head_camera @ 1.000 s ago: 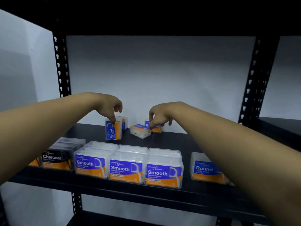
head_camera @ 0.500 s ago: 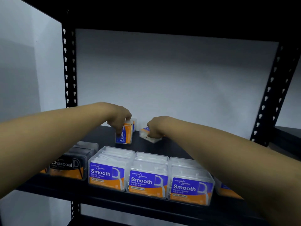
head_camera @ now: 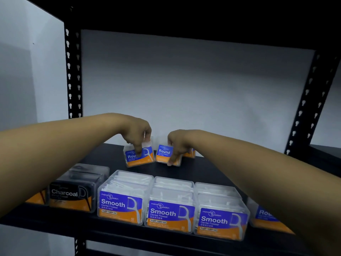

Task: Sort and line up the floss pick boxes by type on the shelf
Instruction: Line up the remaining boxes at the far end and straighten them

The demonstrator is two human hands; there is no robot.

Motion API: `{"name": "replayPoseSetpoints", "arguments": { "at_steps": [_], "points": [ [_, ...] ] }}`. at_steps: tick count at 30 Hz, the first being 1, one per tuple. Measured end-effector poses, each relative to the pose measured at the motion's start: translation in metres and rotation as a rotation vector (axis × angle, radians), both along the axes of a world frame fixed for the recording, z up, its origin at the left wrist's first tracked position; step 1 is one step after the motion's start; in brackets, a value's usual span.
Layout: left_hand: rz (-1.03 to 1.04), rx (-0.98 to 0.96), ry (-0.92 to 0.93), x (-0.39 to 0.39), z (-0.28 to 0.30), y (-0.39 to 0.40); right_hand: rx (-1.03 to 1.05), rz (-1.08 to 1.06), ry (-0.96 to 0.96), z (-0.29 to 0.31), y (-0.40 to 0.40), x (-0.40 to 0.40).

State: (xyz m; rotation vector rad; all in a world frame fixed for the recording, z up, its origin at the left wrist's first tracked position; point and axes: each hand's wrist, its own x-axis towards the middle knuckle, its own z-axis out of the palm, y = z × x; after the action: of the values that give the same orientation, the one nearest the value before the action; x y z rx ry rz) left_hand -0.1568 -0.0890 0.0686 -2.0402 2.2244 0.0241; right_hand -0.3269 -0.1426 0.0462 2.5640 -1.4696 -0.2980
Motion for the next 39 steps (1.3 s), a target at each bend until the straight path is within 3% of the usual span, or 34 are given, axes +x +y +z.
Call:
{"name": "replayPoseSetpoints", "arguments": {
  "at_steps": [11, 15, 22, 27, 39],
  "points": [
    [0.001, 0.08, -0.002, -0.012, -0.016, 0.004, 0.192, 0.017, -0.197, -0.011, -0.001, -0.014],
    [0.038, 0.132, -0.002, -0.014, -0.014, 0.007, 0.124, 0.025, -0.231, 0.007, 0.008, -0.03],
    [0.006, 0.045, 0.218, -0.042, 0.012, 0.018, 0.249, -0.008, -0.521, 0.043, 0.021, -0.08],
    [-0.125, -0.053, 0.354, -0.078, 0.033, 0.024, 0.229, -0.064, -0.497, 0.068, 0.035, -0.127],
    [-0.305, -0.073, 0.399, -0.193, 0.044, 0.028, 0.138, -0.235, -0.345, 0.088, 0.071, -0.235]
  ]
}}
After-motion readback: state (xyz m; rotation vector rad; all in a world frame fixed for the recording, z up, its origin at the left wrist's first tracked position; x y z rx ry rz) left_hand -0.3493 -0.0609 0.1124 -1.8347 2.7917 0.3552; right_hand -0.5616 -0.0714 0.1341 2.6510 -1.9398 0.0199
